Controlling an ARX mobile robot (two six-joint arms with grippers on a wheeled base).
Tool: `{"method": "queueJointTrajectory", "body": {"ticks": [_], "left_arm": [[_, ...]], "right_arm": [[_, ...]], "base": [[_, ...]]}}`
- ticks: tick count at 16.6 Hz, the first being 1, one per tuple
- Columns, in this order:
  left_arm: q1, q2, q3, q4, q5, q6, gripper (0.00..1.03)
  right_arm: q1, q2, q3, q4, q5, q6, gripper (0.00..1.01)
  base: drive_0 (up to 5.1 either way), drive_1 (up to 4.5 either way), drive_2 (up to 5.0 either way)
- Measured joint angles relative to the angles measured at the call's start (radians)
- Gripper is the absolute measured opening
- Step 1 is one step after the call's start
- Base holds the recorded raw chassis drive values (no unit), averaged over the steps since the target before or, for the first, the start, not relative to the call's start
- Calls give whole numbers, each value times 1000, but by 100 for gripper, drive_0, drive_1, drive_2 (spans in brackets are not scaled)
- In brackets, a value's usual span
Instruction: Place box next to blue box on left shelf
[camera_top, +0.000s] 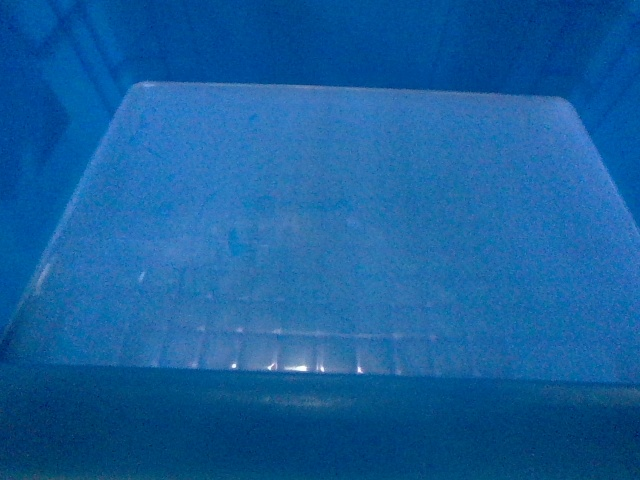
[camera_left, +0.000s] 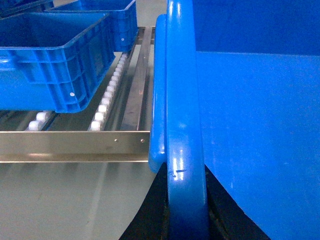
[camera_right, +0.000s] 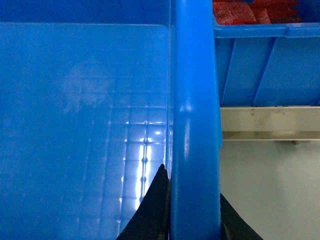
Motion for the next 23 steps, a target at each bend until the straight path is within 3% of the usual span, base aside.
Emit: {"method": "queueJointTrajectory", "body": {"ticks": [20, 23], "left_arm": [[0, 2, 0, 0, 0, 2, 8], [0, 8, 0, 0, 0, 2, 8]], "right_arm": [[0, 0, 0, 0, 1, 0, 9], [0, 6, 0, -2, 2, 0, 9]], "base": [[-39, 415, -375], [0, 0, 0]]}}
